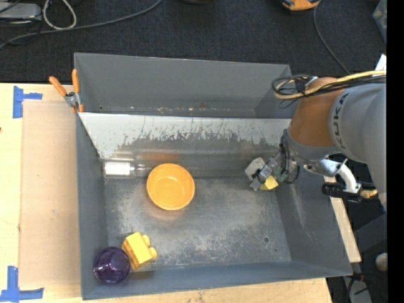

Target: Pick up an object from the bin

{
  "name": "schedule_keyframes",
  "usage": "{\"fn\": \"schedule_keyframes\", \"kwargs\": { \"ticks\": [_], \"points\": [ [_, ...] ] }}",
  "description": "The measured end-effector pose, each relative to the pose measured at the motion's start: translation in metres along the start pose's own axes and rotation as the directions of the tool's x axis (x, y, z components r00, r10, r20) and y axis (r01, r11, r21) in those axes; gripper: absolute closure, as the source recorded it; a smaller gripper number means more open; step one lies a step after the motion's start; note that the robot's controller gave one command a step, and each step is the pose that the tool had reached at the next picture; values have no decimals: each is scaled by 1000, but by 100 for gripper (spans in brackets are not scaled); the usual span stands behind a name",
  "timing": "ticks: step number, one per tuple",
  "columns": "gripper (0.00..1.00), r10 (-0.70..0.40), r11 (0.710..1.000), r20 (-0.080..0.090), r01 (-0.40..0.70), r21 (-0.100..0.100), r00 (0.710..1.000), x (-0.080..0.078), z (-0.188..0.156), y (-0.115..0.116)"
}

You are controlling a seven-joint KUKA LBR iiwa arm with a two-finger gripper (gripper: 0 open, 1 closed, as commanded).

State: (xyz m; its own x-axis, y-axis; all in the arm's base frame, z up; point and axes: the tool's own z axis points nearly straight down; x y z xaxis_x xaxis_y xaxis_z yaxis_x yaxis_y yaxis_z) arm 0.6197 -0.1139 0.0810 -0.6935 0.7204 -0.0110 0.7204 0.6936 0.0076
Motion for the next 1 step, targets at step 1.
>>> {"fn": "schedule_keyframes", "kwargs": {
  "ticks": [1],
  "points": [
    [100,-1,1000,0,1,0,1000,0,-12,0]
  ]
}}
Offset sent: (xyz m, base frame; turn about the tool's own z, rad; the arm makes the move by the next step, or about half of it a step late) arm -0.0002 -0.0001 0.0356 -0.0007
